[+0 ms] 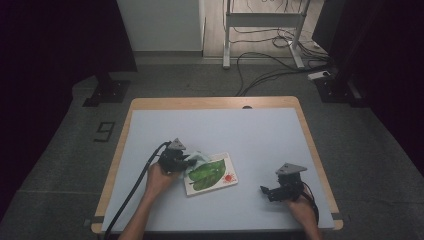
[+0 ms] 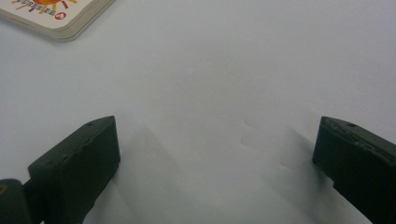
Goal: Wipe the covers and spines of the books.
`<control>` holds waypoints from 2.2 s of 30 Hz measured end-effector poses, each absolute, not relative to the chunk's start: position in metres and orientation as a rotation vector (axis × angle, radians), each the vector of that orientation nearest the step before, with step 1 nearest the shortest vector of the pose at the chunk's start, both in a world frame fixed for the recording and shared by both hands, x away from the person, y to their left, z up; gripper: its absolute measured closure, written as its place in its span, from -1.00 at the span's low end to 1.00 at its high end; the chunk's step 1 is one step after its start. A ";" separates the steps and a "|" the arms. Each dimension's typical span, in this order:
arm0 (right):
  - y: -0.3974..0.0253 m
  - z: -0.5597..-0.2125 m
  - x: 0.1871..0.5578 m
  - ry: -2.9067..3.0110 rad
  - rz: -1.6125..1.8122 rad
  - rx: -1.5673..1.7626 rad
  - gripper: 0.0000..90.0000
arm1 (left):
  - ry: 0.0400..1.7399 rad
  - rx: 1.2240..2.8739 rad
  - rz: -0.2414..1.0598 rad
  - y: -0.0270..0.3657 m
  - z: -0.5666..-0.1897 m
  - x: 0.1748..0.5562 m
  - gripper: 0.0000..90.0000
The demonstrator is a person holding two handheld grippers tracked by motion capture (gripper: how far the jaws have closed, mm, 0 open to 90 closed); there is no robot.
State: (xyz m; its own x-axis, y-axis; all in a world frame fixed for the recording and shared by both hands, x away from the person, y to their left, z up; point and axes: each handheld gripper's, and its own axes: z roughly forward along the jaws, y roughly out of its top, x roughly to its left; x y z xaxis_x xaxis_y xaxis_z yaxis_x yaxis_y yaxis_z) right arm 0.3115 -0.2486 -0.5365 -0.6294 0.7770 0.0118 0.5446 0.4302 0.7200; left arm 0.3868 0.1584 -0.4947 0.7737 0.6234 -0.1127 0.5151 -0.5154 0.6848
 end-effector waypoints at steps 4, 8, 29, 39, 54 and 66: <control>-0.249 -0.537 0.311 2.366 1.014 1.135 -1.00 | 0.840 2.229 0.180 0.150 -0.495 0.391 0.63; -0.249 -0.537 0.312 2.366 1.014 1.135 -1.00 | 0.830 2.233 0.172 0.143 -0.496 0.396 0.63; -0.249 -0.537 0.312 2.366 1.014 1.135 -1.00 | 0.794 2.250 0.136 0.095 -0.497 0.422 0.63; -0.249 -0.537 0.312 2.366 1.014 1.135 -1.00 | 0.748 2.275 0.132 0.066 -0.497 0.428 0.62; -0.249 -0.537 0.311 2.366 1.014 1.135 -1.00 | 0.707 2.287 0.121 0.044 -0.500 0.426 0.63; -0.249 -0.537 0.311 2.366 1.014 1.134 -1.00 | 0.637 2.319 0.069 0.035 -0.499 0.406 0.62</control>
